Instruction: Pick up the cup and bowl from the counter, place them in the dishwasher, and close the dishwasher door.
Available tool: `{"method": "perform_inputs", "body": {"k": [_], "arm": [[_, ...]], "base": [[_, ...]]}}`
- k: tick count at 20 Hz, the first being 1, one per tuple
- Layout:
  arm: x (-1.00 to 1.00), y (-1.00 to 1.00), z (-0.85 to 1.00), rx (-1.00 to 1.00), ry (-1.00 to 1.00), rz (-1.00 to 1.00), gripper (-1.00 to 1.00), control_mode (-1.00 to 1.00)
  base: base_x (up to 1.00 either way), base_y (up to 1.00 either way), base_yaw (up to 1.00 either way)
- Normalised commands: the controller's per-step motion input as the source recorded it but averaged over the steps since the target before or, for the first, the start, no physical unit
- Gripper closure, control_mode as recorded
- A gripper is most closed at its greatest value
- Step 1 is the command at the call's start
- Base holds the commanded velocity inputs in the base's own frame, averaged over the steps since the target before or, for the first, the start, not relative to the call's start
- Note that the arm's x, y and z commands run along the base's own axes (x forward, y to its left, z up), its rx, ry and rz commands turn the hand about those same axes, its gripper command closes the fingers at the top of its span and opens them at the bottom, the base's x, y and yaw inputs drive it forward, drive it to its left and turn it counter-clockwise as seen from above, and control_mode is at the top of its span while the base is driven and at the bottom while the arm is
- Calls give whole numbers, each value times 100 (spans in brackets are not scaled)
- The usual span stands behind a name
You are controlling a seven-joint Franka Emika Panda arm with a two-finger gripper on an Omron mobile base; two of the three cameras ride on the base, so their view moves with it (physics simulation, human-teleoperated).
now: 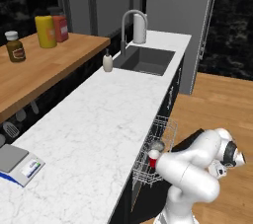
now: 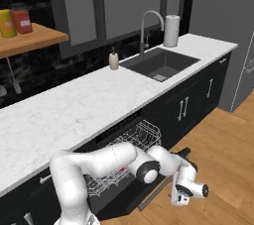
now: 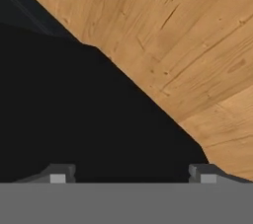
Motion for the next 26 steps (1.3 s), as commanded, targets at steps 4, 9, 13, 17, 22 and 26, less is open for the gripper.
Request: {"method": "perform_inputs", "body": {"k": [4,9,13,17,22,26], "arm": [[0,100,69,15,-17,25,-100,-100],[0,100,41,14,-25,24,-100,-100],[-25,100,-16,25,-33,18,-100,-100],[-2,100,-3,36,-41,17,-100,-100],[0,100,-16,37,-52,17,-100,-100],[7,100,-12,35,-63,15,-100,-100]], "base": [[0,0,0],[0,0,0],[0,0,0],[0,0,0],[0,0,0],[0,0,0]]}}
